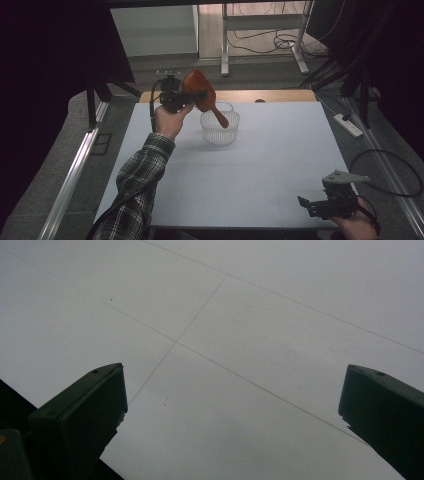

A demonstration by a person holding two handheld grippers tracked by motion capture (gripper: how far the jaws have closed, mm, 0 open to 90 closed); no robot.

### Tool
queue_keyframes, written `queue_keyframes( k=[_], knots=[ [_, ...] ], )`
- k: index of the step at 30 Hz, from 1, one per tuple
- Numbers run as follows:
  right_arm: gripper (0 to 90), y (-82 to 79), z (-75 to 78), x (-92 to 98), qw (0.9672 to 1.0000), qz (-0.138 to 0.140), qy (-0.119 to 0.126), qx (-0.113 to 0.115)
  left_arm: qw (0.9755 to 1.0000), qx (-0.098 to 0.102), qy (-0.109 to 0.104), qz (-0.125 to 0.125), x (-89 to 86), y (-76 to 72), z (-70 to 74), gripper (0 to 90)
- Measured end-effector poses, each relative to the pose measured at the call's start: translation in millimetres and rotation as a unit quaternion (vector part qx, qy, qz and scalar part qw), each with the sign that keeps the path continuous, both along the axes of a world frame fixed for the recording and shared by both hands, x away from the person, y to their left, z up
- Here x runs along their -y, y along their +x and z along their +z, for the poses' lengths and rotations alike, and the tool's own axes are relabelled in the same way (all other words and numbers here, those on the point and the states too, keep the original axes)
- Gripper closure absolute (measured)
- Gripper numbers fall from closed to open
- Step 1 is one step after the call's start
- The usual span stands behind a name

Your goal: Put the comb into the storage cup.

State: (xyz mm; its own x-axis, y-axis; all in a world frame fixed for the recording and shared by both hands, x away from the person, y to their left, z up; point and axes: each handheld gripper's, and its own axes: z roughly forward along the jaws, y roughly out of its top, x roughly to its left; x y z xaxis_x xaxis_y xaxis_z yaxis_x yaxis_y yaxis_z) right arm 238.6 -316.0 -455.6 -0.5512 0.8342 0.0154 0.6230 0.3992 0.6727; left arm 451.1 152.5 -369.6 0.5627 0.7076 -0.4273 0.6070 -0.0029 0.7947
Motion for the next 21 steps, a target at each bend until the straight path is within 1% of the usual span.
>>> queue_keyframes(
  k=[3,12,16,18,21],
  knots=[
    [0.0,0.0,0.0,-0.1,1.0,-0.001,0.0,0.0,1.0,0.0,-0.001,0.002,0.7,1.0,-4.2,52.8],
    [0.0,-0.1,0.0,-0.1,1.0,0.0,-0.001,0.001,0.9999,-0.01,0.003,0.003,8.3,4.0,-20.0,52.8],
    [0.0,-0.4,0.0,0.0,1.0,-0.001,0.0,0.001,1.0,-0.006,0.005,0.004,12.6,3.9,-25.1,52.8],
    [0.0,-0.4,0.0,0.1,1.0,-0.001,0.0,0.001,1.0,-0.008,0.004,0.003,15.6,3.9,-27.4,52.8],
    [0.0,-0.2,-0.1,-0.1,1.0,0.0,-0.001,0.0,0.9999,-0.007,0.01,0.002,19.6,3.5,-30.3,52.8]
  ],
)
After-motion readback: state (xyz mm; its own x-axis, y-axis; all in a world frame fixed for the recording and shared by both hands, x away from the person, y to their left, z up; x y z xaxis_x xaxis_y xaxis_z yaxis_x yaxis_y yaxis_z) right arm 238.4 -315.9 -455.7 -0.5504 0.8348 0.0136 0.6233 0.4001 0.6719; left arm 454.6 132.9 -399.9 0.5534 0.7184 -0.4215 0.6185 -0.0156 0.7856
